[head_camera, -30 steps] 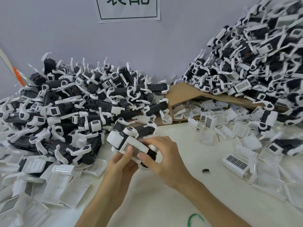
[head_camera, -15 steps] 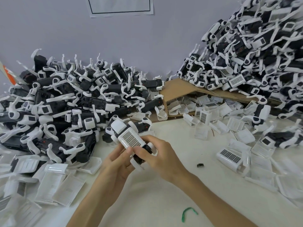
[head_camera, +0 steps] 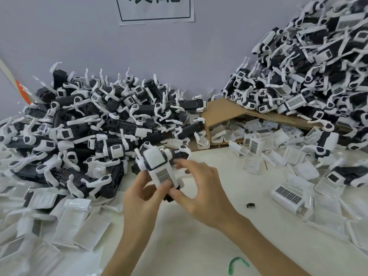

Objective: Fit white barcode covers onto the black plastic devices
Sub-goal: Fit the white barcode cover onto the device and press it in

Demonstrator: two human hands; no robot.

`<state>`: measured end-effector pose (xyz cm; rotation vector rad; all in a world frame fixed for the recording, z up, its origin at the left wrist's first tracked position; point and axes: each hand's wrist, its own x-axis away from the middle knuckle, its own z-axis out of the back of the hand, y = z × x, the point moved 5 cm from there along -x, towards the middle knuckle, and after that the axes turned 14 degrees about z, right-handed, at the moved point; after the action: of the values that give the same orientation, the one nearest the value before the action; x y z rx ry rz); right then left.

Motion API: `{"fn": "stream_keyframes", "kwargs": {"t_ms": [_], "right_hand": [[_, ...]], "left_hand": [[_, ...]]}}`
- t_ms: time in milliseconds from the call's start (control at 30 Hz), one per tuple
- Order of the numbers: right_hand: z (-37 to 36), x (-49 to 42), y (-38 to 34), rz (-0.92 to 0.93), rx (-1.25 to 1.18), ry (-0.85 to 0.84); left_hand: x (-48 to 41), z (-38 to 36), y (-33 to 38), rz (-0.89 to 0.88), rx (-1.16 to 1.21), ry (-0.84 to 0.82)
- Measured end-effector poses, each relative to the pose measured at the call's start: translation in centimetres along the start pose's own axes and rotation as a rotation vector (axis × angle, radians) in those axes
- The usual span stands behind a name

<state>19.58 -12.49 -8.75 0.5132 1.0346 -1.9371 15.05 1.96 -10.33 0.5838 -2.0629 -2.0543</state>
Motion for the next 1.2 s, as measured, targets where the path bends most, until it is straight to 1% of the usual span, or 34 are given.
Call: {"fn": "stream_keyframes", "kwargs": {"t_ms": [67,133,200,267,433,533,700,833,933,1100,1200], "right_hand": [[0.6,0.0,0.2,0.008,-0.125,0.065],[1.1,-0.2,0.3,0.072,-0.156,0.099],[1.1,-0.4,0.1,0.15,-0.079,0.063],[0.7,-0.5,0.1,0.181,-0.015,0.026],[0.4,-0.3,1.0,0.129,0.004,-0.026],[0.2,-0.2,1.3,0.092,-0.018,-0.013],[0.5,-0.2,1.8,0.078,-0.038,-0.009],[0.9,-0.2,1.7,0.103,-0.031,0.057],[0.8,-0.2,1.6,0.11,-0.024,0.055],[0.7,-0.2,2.1,0.069,-0.094,0.03],[0.8,-0.2,2.2,0.055,-0.138,0.001]], "left_hand": [[0.2,0.5,0.8,-0.212,-0.33,0.17],[0.5,0.5,1.3,-0.391,-0.627,0.257],[0.6,0.3,1.2,-0.486,-0.8,0.284],[0.5,0.3,0.9,-0.511,-0.876,0.308],[0.3,0.5,0.9,-0.561,-0.891,0.338],[0.6,0.2,1.2,-0.616,-0.906,0.319],[0.6,0.1,1.4,-0.599,-0.879,0.245],[0.7,0.2,1.7,-0.609,-0.882,0.239],[0.5,0.3,1.7,-0.604,-0.874,0.23],[0.0,0.4,1.4,-0.552,-0.961,0.252],[-0.4,0.7,1.3,-0.511,-1.018,0.22]]}}
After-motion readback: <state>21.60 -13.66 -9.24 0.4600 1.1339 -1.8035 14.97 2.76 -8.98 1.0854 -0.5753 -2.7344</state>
